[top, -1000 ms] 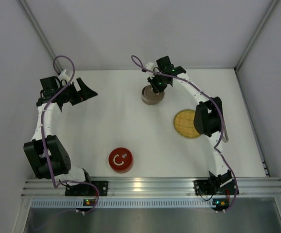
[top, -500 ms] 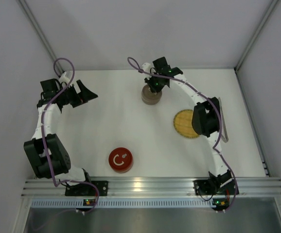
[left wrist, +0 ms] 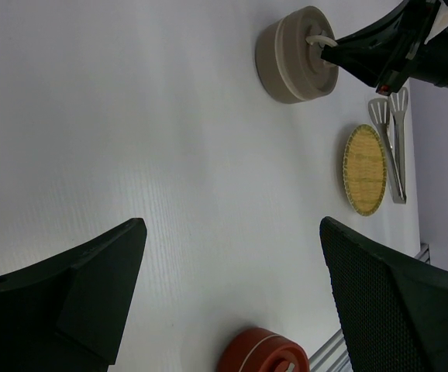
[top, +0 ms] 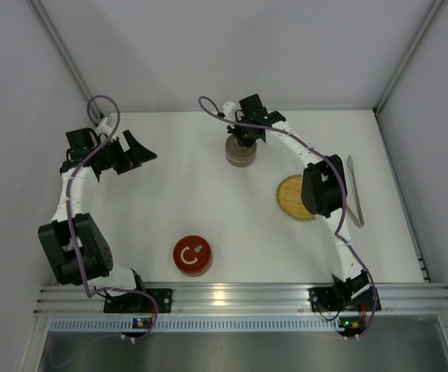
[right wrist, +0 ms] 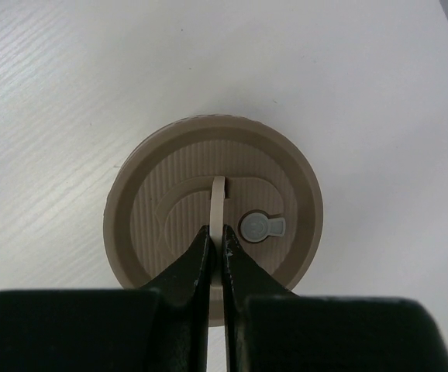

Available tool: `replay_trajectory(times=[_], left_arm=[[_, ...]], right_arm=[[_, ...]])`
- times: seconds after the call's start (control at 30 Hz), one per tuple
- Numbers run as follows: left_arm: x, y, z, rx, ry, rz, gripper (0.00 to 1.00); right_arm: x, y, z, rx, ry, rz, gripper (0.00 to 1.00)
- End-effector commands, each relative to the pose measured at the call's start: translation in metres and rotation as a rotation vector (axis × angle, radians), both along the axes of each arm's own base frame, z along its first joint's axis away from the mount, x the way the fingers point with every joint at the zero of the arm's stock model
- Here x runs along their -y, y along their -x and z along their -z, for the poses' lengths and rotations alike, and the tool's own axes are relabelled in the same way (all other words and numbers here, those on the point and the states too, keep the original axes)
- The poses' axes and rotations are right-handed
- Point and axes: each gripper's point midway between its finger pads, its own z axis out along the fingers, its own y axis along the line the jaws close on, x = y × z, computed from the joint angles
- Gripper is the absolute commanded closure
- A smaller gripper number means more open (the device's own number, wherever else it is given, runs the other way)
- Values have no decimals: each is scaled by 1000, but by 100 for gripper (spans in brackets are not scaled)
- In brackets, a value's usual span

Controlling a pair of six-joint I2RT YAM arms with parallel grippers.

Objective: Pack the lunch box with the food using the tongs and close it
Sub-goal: Close the box lid on the packing box.

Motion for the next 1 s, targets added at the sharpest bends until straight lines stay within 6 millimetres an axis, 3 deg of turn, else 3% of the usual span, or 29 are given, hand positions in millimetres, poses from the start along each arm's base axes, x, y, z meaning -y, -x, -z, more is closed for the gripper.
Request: replay_trajectory(times=[0.0,0.17,0.3,0.37,0.43,0.47,0.53,0.57,0.63,0.67,0.7,0.77,0.8,0.87,0.93,0.97], left_arm=[[0,3,-1,34,-6,18,2],[1,6,-7,43,-14,22,2],[0,11,-17,63,-32,23,2],[-3,14,-27,84,-34,16,2],[-6,21,-35,100,-28,15,2],[-8,22,-36,99,-29,8,2],[-9,28,-40,98,-18,11,2],[-12,31,-43,107,-23,6,2],[-10,36,-48,114,-23,14,2],[-12,39,-49,116,-31,12,2],[-11,42,-50,118,-35,15,2],[-9,47,-52,122,-40,27,2],[-8,49,-53,124,-40,31,2],[-5,53,-54,132,-38,49,2],[-4,55,-53,131,-39,58,2],[-4,56,-53,131,-47,62,2]], right_arm=[[-21,-11,-13,74,-32,-37,100],[-27,20,12,-8,52,-125,100],[-19,69,33,-80,141,-206,100],[-22,90,35,-88,159,-248,100],[-14,127,38,-125,175,-282,100],[-18,129,37,-121,167,-288,100],[-10,154,37,-145,168,-300,100],[-14,166,25,-137,145,-321,100],[-4,194,38,-201,149,-335,100],[-8,208,28,-196,127,-363,100],[1,226,42,-238,150,-378,100],[2,252,39,-249,147,-431,100],[12,268,52,-281,176,-451,100],[16,286,47,-259,174,-498,100],[25,305,58,-251,196,-543,100],[26,308,51,-219,184,-556,100]])
